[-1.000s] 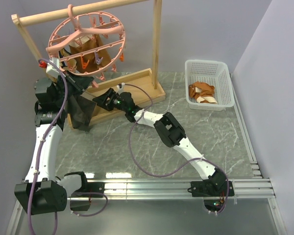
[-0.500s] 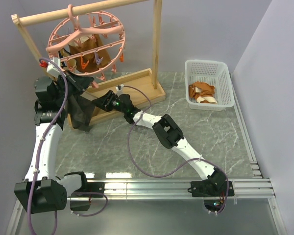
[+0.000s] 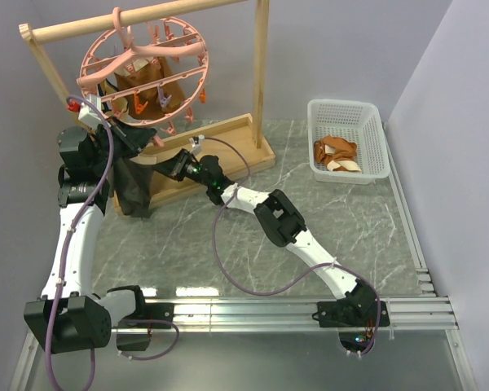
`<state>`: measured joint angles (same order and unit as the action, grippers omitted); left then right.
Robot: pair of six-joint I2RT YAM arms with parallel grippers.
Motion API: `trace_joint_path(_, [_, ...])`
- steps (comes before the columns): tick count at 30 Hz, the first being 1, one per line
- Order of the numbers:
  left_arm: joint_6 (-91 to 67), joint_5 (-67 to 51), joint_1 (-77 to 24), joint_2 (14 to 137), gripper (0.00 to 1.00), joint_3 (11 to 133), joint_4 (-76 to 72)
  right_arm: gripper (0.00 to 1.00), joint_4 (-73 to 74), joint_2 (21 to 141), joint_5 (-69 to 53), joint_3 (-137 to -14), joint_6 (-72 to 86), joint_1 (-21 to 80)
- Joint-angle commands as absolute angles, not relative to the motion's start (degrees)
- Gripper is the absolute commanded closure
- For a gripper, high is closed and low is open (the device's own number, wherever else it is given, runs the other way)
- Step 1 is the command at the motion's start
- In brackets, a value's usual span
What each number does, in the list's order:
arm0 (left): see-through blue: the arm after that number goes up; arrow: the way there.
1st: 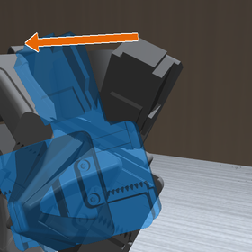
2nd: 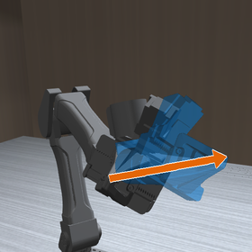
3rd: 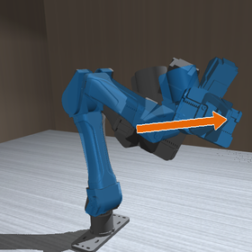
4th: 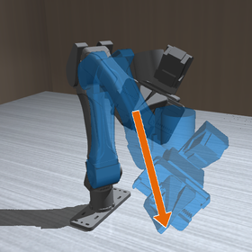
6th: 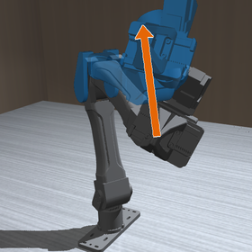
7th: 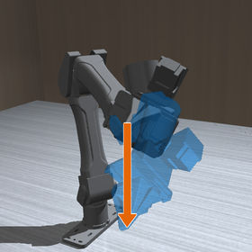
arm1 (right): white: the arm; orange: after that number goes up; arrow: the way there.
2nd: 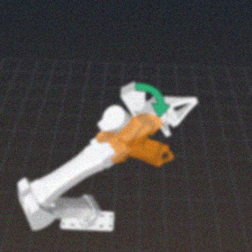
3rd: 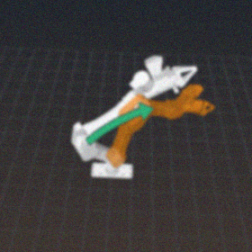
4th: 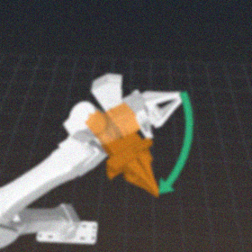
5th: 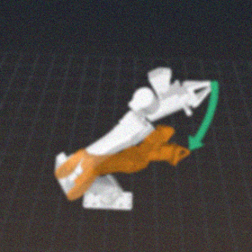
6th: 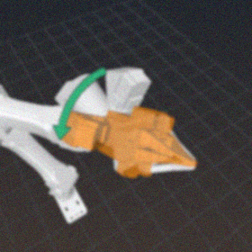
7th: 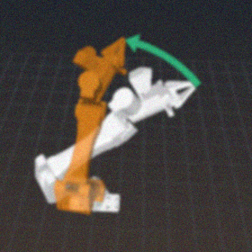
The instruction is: Clip the underwear to the hanger
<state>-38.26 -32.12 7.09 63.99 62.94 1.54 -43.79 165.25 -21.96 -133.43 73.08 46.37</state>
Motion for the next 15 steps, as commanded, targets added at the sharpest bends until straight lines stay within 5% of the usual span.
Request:
trace_joint_path(1, [-37.4,-32.0,7.3,64.0,1.00,64.2,2.2,1.00,-51.1,158.2,-23.5,-126.7,70.1,46.4])
trace_joint_path(15, [-36.6,-30.1,7.6,66.0,1.00,65.3,3.3,1.00,-55.1,133.1,-17.2,-97.0,33.5,46.9])
